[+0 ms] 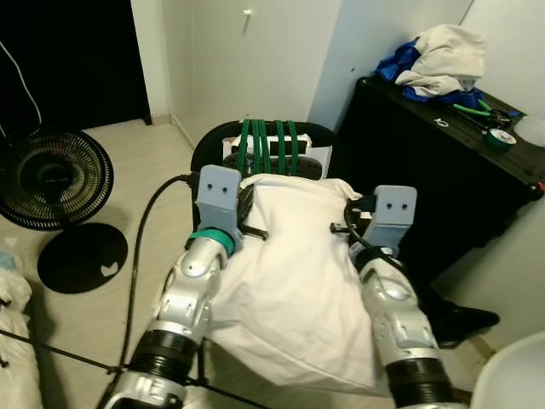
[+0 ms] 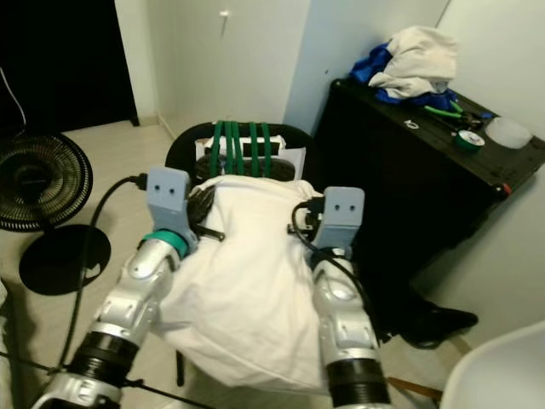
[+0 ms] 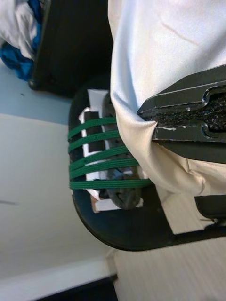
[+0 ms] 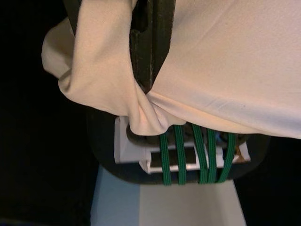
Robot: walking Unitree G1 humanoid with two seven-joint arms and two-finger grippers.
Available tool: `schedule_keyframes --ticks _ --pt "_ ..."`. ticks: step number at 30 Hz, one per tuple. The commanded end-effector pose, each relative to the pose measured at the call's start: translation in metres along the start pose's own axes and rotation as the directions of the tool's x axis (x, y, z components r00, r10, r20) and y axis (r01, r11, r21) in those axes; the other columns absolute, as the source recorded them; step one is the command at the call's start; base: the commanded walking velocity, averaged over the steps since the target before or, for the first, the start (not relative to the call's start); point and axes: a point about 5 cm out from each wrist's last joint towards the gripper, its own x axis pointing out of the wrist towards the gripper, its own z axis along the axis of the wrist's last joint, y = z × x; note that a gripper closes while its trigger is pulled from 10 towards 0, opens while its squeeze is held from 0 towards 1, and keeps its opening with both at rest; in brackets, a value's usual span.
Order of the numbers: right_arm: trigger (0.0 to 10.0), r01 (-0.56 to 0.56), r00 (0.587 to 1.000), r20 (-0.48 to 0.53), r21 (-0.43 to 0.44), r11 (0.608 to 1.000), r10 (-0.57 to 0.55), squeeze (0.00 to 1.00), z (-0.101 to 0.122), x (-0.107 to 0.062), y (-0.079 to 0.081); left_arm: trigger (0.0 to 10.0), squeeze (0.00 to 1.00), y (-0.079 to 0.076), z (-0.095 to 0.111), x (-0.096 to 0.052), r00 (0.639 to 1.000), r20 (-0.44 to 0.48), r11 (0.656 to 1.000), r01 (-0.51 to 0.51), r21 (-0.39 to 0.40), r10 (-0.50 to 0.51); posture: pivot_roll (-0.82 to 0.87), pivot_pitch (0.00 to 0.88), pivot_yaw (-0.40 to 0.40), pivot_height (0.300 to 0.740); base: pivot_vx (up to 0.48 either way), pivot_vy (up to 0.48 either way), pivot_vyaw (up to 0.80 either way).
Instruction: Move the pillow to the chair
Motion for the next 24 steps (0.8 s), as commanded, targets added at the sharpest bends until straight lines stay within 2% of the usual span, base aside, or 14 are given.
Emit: schedule_keyframes --ticks 1,6,13,24 --pt "10.0 0.015 0.998 0.054 -0.012 1.0 -0.014 0.0 0.01 0.002 -0.006 10.0 0.0 -0.012 0.007 0.005 0.999 0.012 0.999 0.04 -0.033 -0.04 -0.07 0.0 -0.059 0.74 0.0 0.48 0.0" --pt "10.0 0.024 0.998 0.056 -0.013 1.0 -0.023 0.0 0.01 0.001 -0.007 10.0 0.0 -0.009 0.005 0.007 0.999 0.004 0.998 0.039 -0.043 -0.039 -0.08 0.0 -0.042 0.74 0.0 0.48 0.0" --pt "10.0 0.041 0.998 0.045 -0.018 0.999 -0.04 0.0 0.006 0.0 -0.011 10.0 0.0 -0.008 0.003 0.009 0.999 -0.002 0.999 0.042 -0.013 -0.042 -0.08 0.0 -0.025 0.74 0.0 0.0 0.0" --pt "10.0 0.048 0.999 0.024 -0.015 0.999 -0.048 0.0 -0.003 -0.002 -0.007 10.0 0.0 0.002 -0.009 0.005 0.998 -0.044 0.999 0.04 0.016 -0.04 -0.08 0.0 0.005 0.74 0.0 0.0 0.0"
